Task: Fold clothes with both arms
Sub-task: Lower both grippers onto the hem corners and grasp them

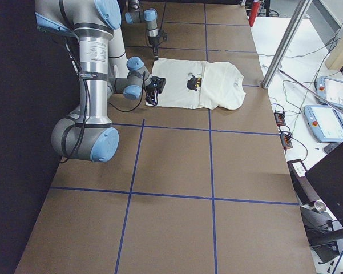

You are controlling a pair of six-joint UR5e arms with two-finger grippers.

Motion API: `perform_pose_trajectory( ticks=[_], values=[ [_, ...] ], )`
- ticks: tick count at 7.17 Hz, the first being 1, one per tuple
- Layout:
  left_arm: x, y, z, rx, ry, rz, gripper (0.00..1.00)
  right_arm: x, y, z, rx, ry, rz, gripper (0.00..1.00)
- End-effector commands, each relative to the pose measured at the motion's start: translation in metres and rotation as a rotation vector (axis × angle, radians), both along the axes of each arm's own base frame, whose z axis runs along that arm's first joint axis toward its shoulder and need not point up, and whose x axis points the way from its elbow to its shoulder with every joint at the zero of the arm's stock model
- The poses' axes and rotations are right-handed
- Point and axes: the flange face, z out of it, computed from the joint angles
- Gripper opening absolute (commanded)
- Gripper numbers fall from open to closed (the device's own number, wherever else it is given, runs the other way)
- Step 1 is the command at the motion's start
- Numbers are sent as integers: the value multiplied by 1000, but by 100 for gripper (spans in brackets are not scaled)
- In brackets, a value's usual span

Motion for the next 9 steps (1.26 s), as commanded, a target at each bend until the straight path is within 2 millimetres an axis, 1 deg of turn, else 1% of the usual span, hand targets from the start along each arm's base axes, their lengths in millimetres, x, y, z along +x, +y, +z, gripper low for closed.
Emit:
perform_pose_trajectory(
  ticks=[1,3,4,5,6,7,8,9],
  values=[
    [-1,-3,-3,14,4,-21,0,-10,13,4,-94,8,46,67],
    [-1,-8,-6,26,8,-45,0,-22,33,9,-135,40,47,65],
    [-2,-10,-6,41,7,-66,0,-31,34,2,-139,65,47,65],
    [-2,-11,-7,44,8,-72,0,-42,35,-11,-136,81,48,63],
    [-2,-13,-8,62,7,-97,0,-48,40,-10,-127,92,47,62],
    [-2,-13,-8,63,7,-97,0,-56,45,-1,-119,112,47,58],
    [-2,-13,-9,62,8,-98,0,-59,46,0,-116,116,45,55],
    [-2,-13,-9,62,8,-98,0,-60,48,2,-116,119,41,55]
  ],
)
